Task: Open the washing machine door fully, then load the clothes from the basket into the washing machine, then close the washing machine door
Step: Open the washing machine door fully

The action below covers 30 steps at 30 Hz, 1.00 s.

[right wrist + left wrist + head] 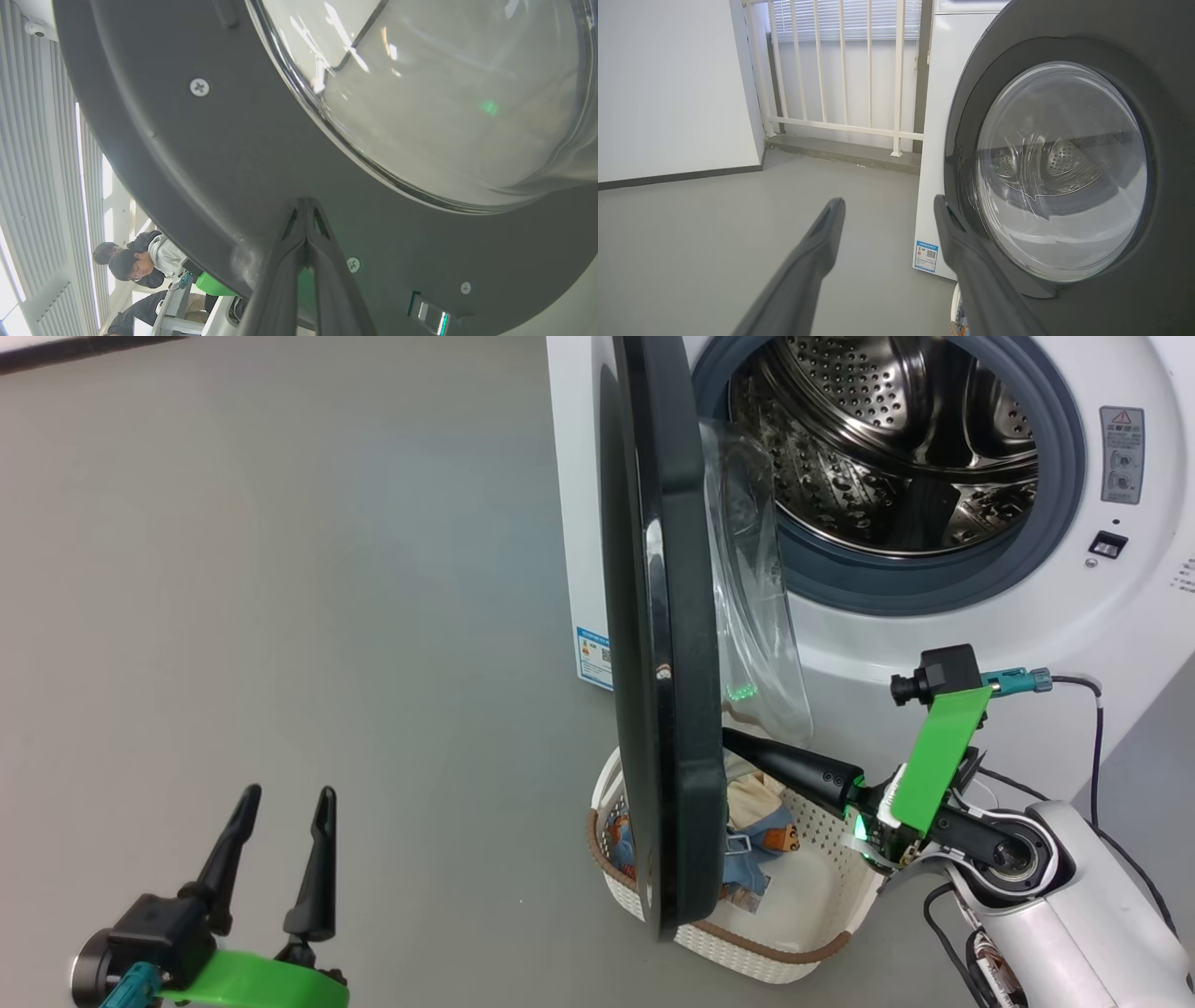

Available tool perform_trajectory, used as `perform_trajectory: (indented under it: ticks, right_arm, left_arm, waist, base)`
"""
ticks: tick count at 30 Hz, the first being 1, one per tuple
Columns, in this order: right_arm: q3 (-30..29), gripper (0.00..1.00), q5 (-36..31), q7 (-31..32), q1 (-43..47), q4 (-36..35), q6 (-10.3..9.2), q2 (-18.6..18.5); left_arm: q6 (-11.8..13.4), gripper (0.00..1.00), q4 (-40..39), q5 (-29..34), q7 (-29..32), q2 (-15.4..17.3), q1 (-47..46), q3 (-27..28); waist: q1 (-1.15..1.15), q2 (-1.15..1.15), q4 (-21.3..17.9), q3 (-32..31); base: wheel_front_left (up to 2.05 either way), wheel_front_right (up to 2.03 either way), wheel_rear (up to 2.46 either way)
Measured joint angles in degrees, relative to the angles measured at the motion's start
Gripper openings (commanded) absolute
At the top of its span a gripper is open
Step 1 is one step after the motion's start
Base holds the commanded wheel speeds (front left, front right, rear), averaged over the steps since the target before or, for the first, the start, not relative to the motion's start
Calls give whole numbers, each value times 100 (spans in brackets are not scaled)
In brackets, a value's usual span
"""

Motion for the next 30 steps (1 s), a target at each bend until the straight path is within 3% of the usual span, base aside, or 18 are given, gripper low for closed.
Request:
perform_trajectory:
  ticks: [8, 9, 11, 12, 13, 22, 30]
  right_arm:
    - [-23, 0, -51, 11, 0, -9, 0, 10]
    - [-26, 7, -51, 10, 0, -19, 0, 19]
    - [-24, 48, -92, 0, 0, -59, 0, 24]
    - [-25, 91, -151, -33, 0, -85, 0, 22]
    - [-26, 100, -222, -48, 0, -103, 0, 22]
    - [-23, 100, -361, -243, 2, -319, 0, 10]
    - [-15, 100, -778, -949, 252, -946, 0, -83]
  left_arm:
    - [0, 100, -2, 27, 0, -13, 15, 37]
    - [0, 100, -3, 38, 0, -14, 20, 42]
    - [0, 100, -12, 41, 0, -19, 53, 54]
    - [0, 100, -12, 42, 0, -20, 82, 57]
    - [0, 100, -12, 42, 0, -20, 102, 60]
    - [0, 100, -12, 41, 0, -25, 105, 55]
    - [0, 100, -13, 41, 0, -58, 113, 107]
  waist:
    - [0, 0, -107, -13]
    - [0, 0, -130, -18]
    - [0, 0, -186, -28]
    - [0, 0, -217, -32]
    - [0, 0, -253, -37]
    - [0, 0, -656, -82]
    - [0, 0, -1140, -124]
  base:
    - [0, 0, 0]
    - [0, 0, 0]
    - [0, 0, 0]
    - [0, 0, 0]
    - [0, 0, 0]
    - [0, 0, 0]
    - [0, 0, 0]
